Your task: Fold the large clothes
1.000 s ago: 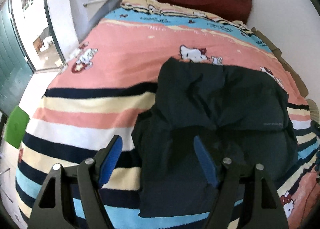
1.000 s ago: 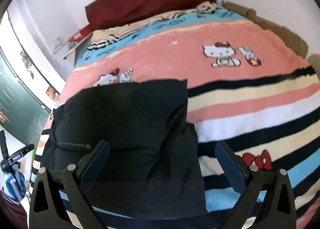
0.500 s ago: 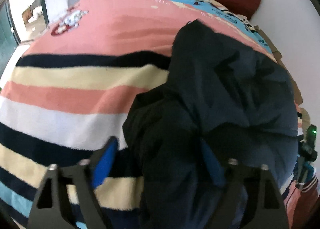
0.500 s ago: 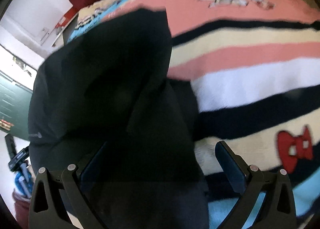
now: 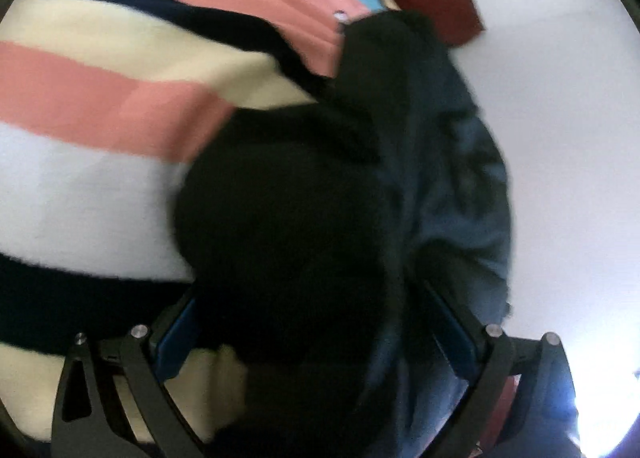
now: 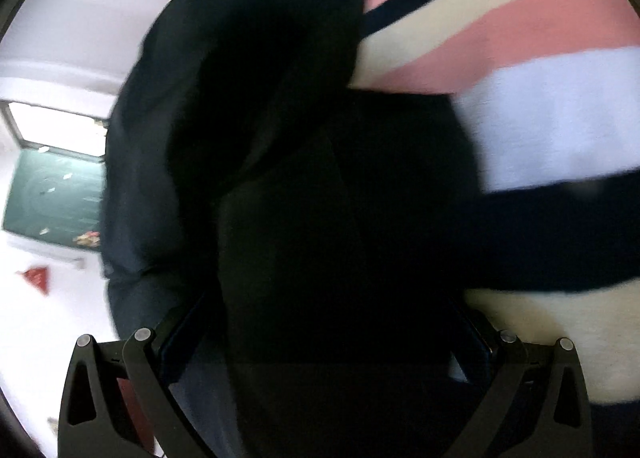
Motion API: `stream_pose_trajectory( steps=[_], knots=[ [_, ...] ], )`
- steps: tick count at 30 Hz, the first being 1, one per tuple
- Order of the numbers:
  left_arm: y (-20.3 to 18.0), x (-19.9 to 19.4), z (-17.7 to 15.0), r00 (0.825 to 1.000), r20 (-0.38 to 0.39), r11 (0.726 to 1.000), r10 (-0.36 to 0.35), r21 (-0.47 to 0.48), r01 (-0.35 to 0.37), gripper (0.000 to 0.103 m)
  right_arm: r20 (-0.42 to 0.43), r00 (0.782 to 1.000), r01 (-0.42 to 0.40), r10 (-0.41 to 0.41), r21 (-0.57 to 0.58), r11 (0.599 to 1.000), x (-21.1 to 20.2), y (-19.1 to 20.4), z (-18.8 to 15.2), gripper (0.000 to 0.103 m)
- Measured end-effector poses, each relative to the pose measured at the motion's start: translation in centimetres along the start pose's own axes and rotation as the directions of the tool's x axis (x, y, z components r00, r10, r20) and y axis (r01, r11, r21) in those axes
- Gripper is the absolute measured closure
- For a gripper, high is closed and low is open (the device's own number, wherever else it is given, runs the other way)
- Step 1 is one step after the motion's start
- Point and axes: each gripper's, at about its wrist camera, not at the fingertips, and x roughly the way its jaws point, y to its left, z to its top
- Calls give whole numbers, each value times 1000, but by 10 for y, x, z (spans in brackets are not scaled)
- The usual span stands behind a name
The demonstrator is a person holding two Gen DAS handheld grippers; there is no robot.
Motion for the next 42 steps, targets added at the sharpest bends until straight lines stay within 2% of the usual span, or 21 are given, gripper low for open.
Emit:
stream_pose_trajectory(
  steps=[2, 5, 6, 11, 13, 14, 15, 16, 17, 18, 21, 24, 30, 33, 37, 40, 42],
  knots=[
    [-2, 5, 0, 1000, -21, 1000, 10, 7, -10, 1, -13, 999, -30, 29, -16, 999, 3, 2, 0, 1],
    [-2, 16, 0, 999, -47, 1000, -28, -8, 27, 0, -31, 999, -31, 31, -8, 999, 11, -4, 0, 0],
    [-5, 21, -1, 999, -49, 1000, -13, 2, 13, 0, -32, 999, -30, 29, -7, 1000, 13, -6, 1, 0],
    [-13, 28, -4, 999, 20, 999, 26, 21, -26, 3, -1, 1000, 8, -8, -30, 1000, 19, -3, -5, 0],
    [-24, 25, -9, 998, 50, 998, 28, 62, -31, 14, 16, 999, 33, -33, -32, 999, 19, 2, -8, 0],
    [-28, 24, -10, 998, 59, 997, 11, 76, -16, 30, 28, 999, 45, -44, -36, 998, 19, 4, -9, 1],
    [-33, 20, -12, 998, 70, 996, -11, 92, 4, 43, 47, 997, 58, -56, -40, 998, 18, 7, -11, 6],
    [-39, 16, -13, 996, 80, 994, -26, 110, 17, 48, 69, 996, 62, -58, -44, 997, 16, 11, -14, 12],
    [-44, 14, -15, 996, 85, 992, -34, 122, 24, 56, 93, 995, 48, -43, -50, 998, 12, 15, -17, 32],
    [-51, 10, -16, 995, 92, 989, -43, 144, 30, 61, 120, 993, 24, -17, -57, 998, 6, 19, -19, 47],
    [-67, 3, -22, 991, 118, 982, -63, 183, 41, 68, 154, 988, 50, -30, -128, 991, -2, 37, -22, 67],
    [-79, -6, -29, 986, 143, 975, -83, 217, 51, 72, 200, 977, 126, -80, -232, 965, -9, 65, -29, 76],
    [-100, -42, -55, 978, 171, 959, -116, 276, 65, 72, 277, 958, 166, -72, -333, 928, -34, 109, -46, 81],
    [-101, -59, -73, 974, 191, 957, -124, 282, 67, 72, 280, 959, 144, -41, -359, 922, -38, 128, -59, 81],
    [-76, -66, -86, 979, 187, 970, -81, 240, 35, 72, 257, 966, 99, -5, -356, 929, -41, 128, -73, 81],
    [-57, -65, -86, 986, 168, 975, -17, 222, -21, 70, 226, 973, 105, -37, -298, 949, -34, 103, -65, 79],
    [-48, -62, -85, 987, 158, 980, -2, 199, -30, 62, 224, 973, 116, -61, -242, 963, -27, 90, -71, 69]
  ],
)
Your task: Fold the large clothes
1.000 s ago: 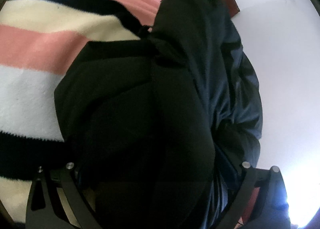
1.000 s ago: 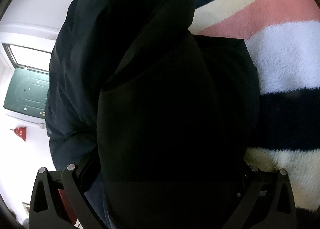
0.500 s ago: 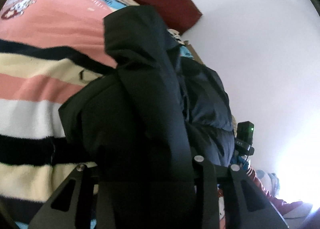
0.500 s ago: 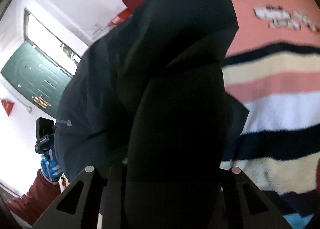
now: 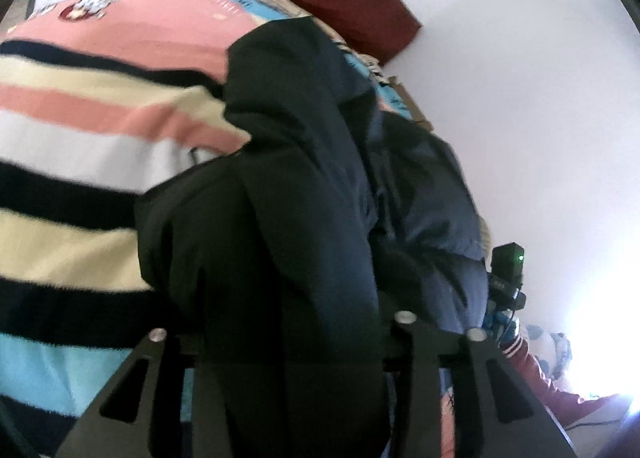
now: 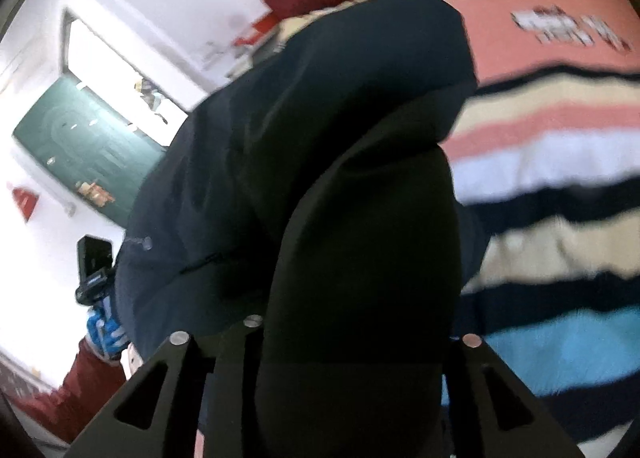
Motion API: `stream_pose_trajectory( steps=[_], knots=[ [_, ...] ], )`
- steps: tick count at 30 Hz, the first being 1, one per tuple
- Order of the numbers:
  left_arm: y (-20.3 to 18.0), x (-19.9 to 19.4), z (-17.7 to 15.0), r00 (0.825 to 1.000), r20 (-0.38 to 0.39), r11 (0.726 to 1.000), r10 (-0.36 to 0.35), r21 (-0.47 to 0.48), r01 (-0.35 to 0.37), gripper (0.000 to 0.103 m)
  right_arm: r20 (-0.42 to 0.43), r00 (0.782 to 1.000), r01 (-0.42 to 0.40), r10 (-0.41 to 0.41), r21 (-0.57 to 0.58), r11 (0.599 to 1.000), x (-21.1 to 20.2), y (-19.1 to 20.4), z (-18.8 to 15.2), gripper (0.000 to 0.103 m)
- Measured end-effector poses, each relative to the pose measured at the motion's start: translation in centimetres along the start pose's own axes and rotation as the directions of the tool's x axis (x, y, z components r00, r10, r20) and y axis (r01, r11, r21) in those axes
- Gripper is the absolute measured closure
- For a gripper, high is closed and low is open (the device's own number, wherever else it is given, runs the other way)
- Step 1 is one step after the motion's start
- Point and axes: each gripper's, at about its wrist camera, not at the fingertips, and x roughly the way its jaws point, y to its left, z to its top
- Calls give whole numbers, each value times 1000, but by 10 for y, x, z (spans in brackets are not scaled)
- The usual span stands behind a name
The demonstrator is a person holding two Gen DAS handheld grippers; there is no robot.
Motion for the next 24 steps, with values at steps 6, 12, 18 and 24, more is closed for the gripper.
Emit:
stream_pose_trajectory(
  steps=[6, 12, 18, 24],
  knots=[
    [29, -32, -21, 999, -21, 997, -41, -71, 40, 49, 25, 998, 57, -60, 123, 991, -12, -26, -6, 2],
    [37, -83, -29, 995, 58, 991, 78, -113, -71, 45, 90, 980, 157, -176, 184, 970, -59, -36, -11, 2],
    [2, -136, -49, 971, 149, 981, 186, -83, -175, 45, 117, 959, 241, -260, 149, 959, -98, -17, -22, 2],
    [-58, -159, -90, 935, 192, 953, 300, -24, -301, 44, 143, 938, 310, -316, 64, 948, -131, 38, -74, 2]
  ],
)
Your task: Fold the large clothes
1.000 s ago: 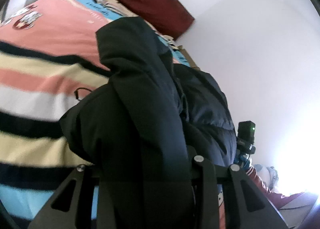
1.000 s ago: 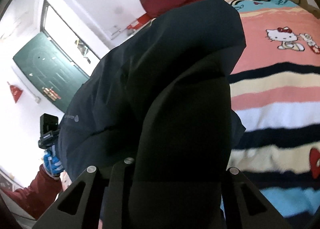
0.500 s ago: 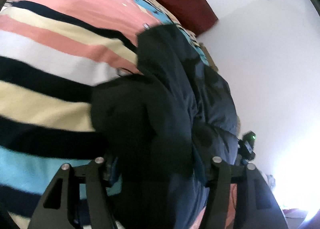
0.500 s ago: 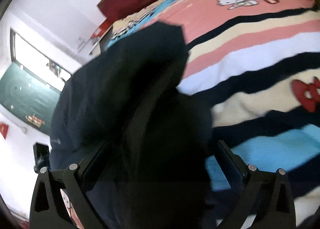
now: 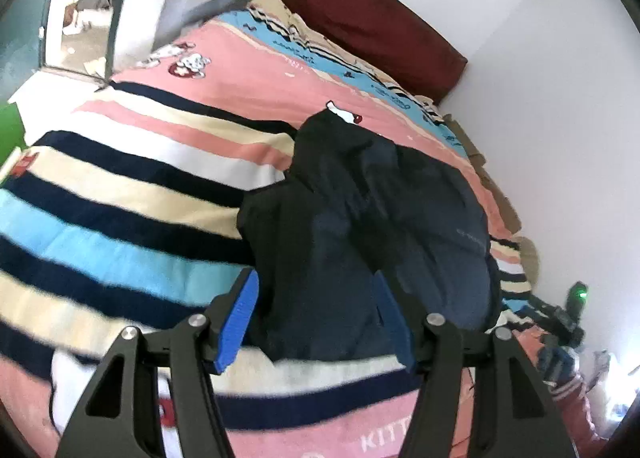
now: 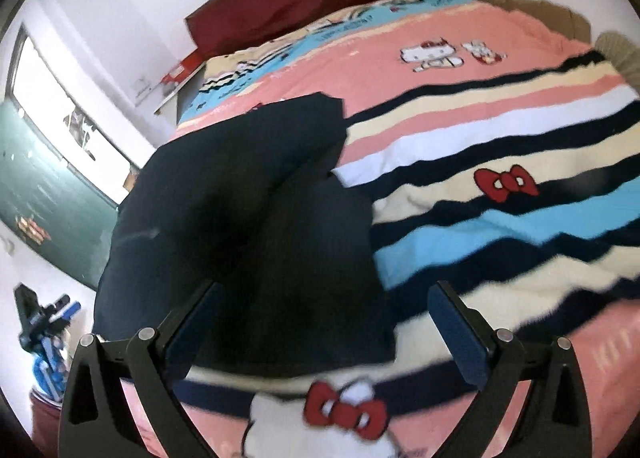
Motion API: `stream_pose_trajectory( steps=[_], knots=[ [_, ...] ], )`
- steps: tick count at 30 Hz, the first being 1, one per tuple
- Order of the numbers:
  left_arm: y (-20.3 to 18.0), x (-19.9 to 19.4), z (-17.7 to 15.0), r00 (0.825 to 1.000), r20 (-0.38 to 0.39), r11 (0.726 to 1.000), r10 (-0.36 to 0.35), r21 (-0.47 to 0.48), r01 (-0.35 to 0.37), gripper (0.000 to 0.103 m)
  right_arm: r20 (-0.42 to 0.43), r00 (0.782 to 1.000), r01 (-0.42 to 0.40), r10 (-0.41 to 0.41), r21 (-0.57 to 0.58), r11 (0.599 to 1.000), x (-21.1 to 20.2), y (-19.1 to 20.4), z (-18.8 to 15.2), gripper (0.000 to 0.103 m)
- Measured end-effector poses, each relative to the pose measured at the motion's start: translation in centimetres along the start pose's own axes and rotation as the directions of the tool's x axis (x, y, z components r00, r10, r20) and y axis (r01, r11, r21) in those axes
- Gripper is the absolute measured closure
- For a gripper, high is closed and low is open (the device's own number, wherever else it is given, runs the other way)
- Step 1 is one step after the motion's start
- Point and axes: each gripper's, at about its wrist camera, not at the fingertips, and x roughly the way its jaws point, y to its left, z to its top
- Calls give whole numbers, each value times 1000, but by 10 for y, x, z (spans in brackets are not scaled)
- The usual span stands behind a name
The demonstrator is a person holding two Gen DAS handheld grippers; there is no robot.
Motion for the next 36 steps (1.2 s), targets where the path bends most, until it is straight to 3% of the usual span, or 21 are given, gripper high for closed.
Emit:
stream_pose_trajectory(
  steps=[5, 10, 16, 20, 25, 29, 36],
  knots=[
    [-38, -25, -41, 994, 37, 994, 103, 44, -104, 44, 37, 996, 84, -81, -77, 993, -29, 35, -45, 1],
    [-68, -29, -86, 979, 41, 977, 201, 63, -203, 32, 76, 985, 161, -154, -106, 981, -50, 64, -89, 1],
    [-111, -26, -128, 956, 91, 947, 278, 140, -289, 32, 101, 966, 253, -240, -146, 956, -54, 83, -137, 1],
    [-140, -22, -154, 928, 117, 911, 354, 180, -370, 32, 143, 953, 292, -266, -208, 933, -63, 99, -159, 0],
    [-157, -19, -180, 923, 117, 902, 367, 199, -383, 32, 170, 950, 298, -263, -235, 925, -70, 110, -176, 0],
    [-162, -21, -194, 929, 127, 906, 347, 210, -367, 32, 180, 953, 284, -244, -253, 925, -73, 115, -189, 1],
    [-172, -30, -204, 917, 193, 890, 350, 235, -390, 32, 223, 952, 267, -212, -258, 928, -82, 117, -201, 1]
  ],
)
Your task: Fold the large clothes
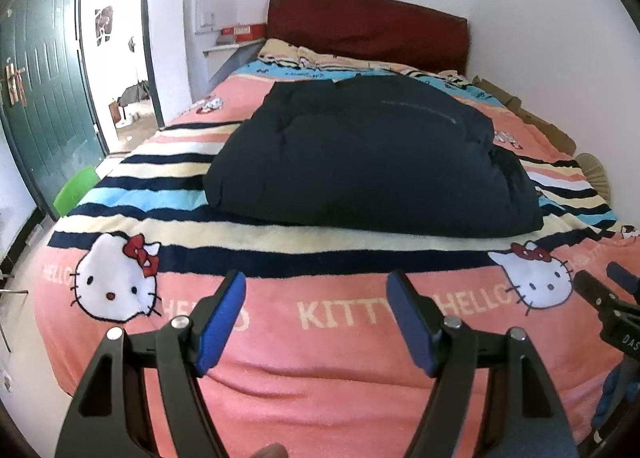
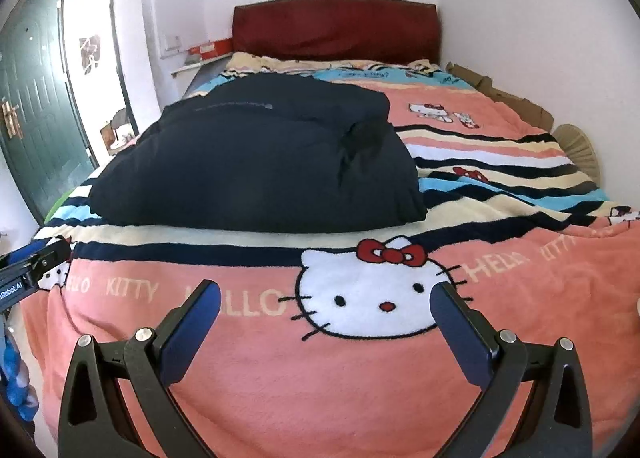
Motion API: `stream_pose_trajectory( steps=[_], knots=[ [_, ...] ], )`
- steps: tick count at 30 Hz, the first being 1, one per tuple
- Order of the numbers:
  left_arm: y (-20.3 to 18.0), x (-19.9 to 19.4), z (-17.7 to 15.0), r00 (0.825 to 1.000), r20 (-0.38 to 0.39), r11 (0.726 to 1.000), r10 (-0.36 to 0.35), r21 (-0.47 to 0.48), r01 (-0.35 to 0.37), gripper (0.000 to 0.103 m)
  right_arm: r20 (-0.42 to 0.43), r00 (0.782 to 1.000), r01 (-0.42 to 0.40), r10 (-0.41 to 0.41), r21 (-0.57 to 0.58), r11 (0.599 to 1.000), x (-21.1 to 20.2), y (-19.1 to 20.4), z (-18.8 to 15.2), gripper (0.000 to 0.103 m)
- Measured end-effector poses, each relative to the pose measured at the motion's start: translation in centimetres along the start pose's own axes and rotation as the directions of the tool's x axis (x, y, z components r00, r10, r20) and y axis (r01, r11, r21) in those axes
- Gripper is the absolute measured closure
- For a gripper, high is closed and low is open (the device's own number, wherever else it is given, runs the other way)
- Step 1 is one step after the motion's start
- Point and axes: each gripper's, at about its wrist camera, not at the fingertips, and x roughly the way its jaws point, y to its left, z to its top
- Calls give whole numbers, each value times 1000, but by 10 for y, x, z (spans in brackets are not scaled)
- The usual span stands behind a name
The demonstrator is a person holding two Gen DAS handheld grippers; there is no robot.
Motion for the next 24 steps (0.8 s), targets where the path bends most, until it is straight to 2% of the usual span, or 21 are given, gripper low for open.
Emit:
stream_pose_trajectory(
  steps=[12, 24],
  knots=[
    [-4, -3, -9, 1000, 22, 1000, -2, 29, 1, 32, 54, 999, -1, 2, -11, 1000, -9, 3, 0, 1],
    [-3, -3, -12, 999, 39, 999, 14, 33, -15, 32, 47, 999, -4, 5, -14, 1000, -5, 4, -2, 0]
  ],
)
